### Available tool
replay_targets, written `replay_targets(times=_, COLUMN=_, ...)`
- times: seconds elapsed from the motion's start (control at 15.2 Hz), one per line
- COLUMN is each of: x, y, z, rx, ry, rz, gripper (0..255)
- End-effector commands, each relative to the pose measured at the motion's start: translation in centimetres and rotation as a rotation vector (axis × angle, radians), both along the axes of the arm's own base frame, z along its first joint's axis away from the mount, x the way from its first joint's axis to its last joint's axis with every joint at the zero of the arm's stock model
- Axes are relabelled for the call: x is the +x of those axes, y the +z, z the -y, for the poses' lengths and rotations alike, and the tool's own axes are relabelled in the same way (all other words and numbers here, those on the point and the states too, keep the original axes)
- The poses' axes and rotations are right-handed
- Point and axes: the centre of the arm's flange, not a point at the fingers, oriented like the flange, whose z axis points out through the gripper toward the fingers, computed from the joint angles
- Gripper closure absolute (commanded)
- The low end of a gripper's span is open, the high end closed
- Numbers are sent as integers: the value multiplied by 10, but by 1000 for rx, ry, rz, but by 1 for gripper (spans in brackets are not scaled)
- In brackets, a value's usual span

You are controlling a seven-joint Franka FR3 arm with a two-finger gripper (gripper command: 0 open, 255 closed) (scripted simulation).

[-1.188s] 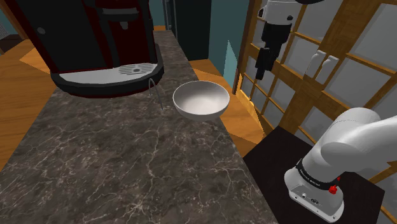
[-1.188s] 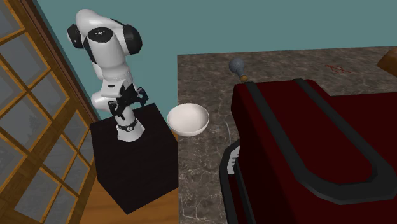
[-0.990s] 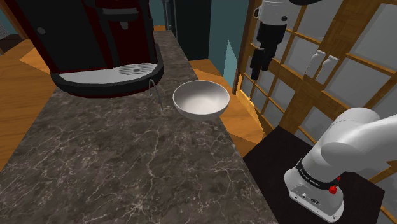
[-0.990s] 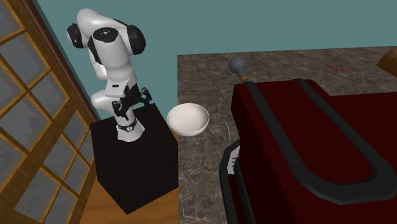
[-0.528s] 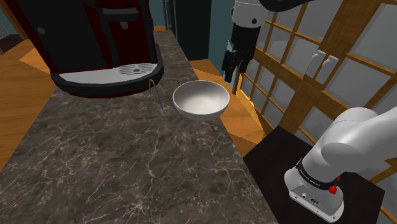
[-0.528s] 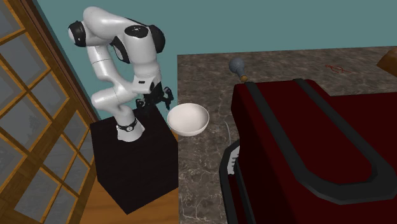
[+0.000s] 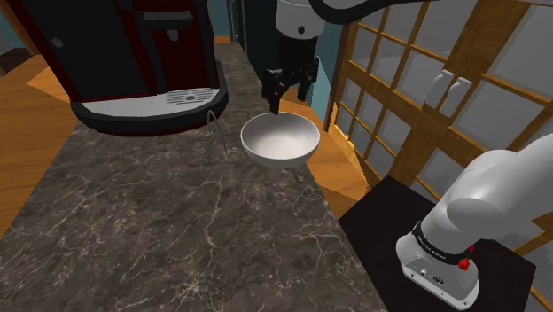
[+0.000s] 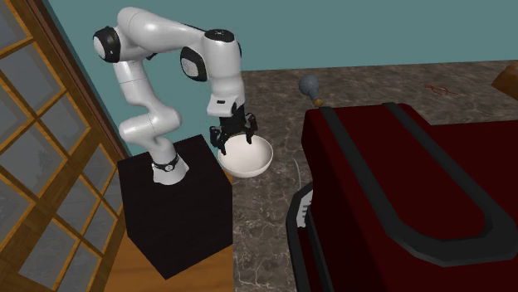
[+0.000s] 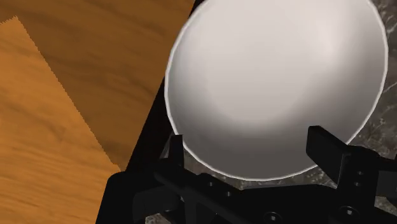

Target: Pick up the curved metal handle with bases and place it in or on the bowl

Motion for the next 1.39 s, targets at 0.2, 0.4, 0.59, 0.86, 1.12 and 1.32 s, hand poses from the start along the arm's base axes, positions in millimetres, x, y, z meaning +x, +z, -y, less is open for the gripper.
replay_targets(times=0.2, x=36, y=2, z=-56, rx=-5, ry=-49, rz=48, gripper=0)
replay_targets(times=0.4, x=57, y=5, z=-88, rx=-10, ry=-77, rz=77, gripper=0)
replay_targets(times=0.59, x=78, y=8, z=-119, rx=-15, ry=-105, rz=105, gripper=0)
replay_targets(times=0.86, x=102, y=12, z=-151, rx=-21, ry=-135, rz=135, gripper=0)
replay_targets(times=1.12, x=107, y=-8, z=-151, rx=-21, ry=-135, rz=135, gripper=0)
replay_targets(times=1.32, x=111, y=-27, z=-150, rx=-21, ry=-135, rz=135, gripper=0)
